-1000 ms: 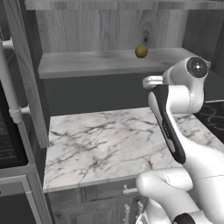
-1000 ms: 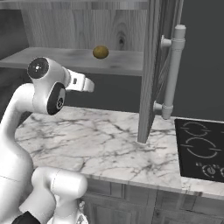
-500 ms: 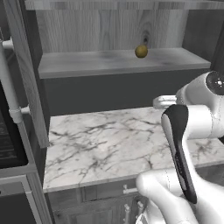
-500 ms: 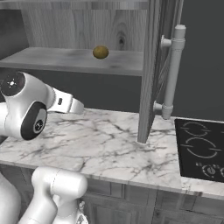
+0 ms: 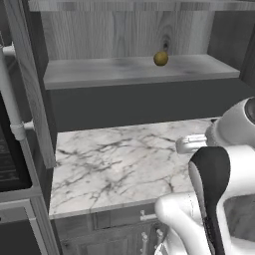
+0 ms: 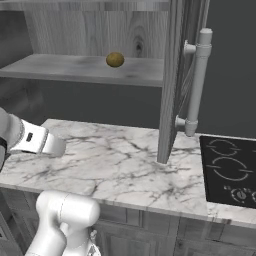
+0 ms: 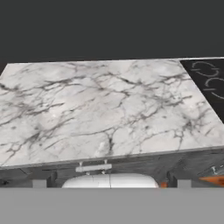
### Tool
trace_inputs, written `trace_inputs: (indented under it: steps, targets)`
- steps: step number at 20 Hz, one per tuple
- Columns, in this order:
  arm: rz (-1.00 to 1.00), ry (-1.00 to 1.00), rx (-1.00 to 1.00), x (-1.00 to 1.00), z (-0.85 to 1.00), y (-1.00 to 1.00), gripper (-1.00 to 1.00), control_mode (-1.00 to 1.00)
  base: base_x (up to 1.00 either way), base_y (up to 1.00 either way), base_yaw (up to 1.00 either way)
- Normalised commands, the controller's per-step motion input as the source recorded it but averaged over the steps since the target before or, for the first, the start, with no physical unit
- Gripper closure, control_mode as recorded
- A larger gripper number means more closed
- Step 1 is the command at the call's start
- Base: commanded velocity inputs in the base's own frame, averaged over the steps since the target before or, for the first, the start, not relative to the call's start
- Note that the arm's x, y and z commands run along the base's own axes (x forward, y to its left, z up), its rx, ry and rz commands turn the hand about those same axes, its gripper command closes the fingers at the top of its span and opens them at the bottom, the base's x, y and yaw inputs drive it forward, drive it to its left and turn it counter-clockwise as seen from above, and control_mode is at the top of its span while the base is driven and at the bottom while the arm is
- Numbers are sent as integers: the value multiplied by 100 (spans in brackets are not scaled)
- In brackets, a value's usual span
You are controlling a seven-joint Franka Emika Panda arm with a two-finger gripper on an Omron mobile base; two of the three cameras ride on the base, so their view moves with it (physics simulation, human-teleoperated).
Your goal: Pick the potato from the counter and place it in the cabinet. Then close the cabinet.
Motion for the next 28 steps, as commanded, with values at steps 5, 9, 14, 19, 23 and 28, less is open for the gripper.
trace_inputs:
  steps: [5,9,14,19,23,28]
  targets:
    - [2,-18,-20,-67,0,83,-100,-100,0,0,0]
    - [5,-25,-24,-50,0,93,-100,-100,0,0,0]
    - [2,-22,-23,-23,0,88,-100,-100,0,0,0]
    - [6,1,-14,-4,0,59,-100,-100,0,0,0]
    - [4,-2,-6,0,0,52,-100,-100,0,0,0]
    - [1,-18,-4,-18,0,60,-100,-100,0,0,0]
